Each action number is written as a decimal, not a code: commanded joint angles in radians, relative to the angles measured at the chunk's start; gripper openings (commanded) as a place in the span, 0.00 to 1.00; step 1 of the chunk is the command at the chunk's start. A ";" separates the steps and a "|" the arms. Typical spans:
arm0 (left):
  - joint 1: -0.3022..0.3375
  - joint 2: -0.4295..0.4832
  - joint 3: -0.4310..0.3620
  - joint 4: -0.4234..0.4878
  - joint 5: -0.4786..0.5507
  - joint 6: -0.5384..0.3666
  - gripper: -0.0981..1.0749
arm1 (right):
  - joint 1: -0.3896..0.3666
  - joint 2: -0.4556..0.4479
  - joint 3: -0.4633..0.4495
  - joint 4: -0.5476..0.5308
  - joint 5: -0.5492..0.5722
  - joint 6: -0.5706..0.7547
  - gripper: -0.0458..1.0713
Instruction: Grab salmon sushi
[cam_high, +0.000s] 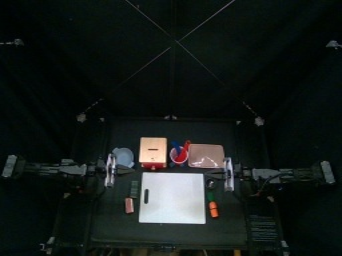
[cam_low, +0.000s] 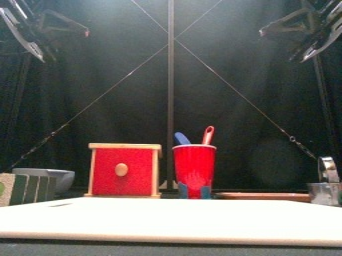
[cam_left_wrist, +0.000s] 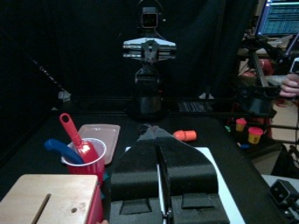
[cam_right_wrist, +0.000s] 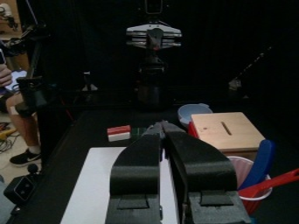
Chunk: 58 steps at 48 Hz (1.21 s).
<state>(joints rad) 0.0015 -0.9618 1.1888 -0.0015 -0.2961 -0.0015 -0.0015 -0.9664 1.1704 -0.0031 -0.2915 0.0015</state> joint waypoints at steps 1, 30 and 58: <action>0.005 0.020 -0.017 -0.023 -0.012 -0.003 0.04 | 0.000 0.012 0.000 0.000 -0.003 -0.005 0.04; -0.051 0.043 -0.026 -0.650 0.290 -0.015 0.64 | -0.005 0.069 0.017 -0.018 -0.003 0.008 0.06; -0.069 0.216 -0.071 -1.040 0.672 -0.067 0.89 | -0.005 0.104 0.025 -0.015 -0.002 0.008 0.06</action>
<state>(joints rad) -0.0568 -0.7808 1.1459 -1.0048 0.3482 -0.0644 -0.0061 -0.8759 1.2072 -0.0215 -0.2899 0.0092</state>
